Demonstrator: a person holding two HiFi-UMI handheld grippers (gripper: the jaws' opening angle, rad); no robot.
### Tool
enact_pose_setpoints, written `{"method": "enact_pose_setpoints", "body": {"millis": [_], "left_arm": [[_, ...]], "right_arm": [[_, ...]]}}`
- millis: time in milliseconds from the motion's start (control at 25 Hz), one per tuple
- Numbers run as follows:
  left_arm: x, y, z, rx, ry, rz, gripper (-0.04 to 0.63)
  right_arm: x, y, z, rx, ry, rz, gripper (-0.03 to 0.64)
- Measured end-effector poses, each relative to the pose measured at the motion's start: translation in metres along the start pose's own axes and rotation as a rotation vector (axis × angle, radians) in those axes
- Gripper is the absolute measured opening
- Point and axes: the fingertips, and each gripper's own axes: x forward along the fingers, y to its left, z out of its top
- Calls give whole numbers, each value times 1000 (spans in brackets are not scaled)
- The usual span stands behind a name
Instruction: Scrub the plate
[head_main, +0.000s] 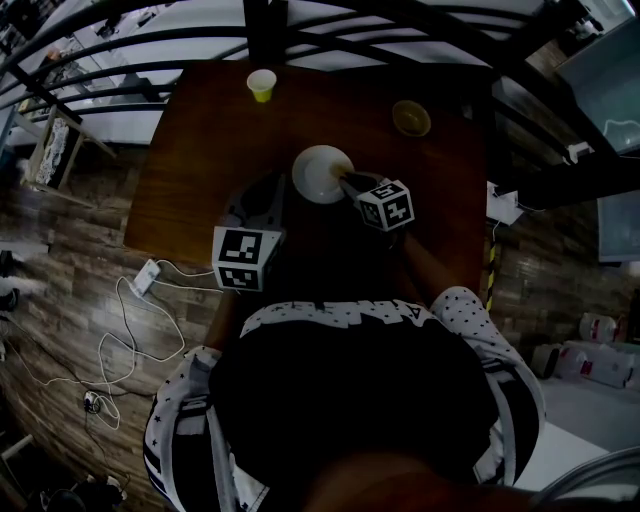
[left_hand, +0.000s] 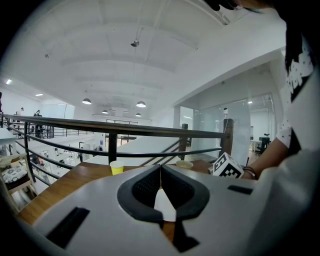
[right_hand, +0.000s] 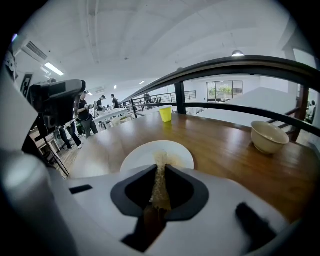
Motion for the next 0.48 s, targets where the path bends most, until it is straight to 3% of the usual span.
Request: {"method": "enact_pose_setpoints", "body": {"millis": [480], "left_arm": [[-1,-3,-2,0,-2,-2,14]], "right_arm": [[-3,5,-6,8,-7,1,50]]}}
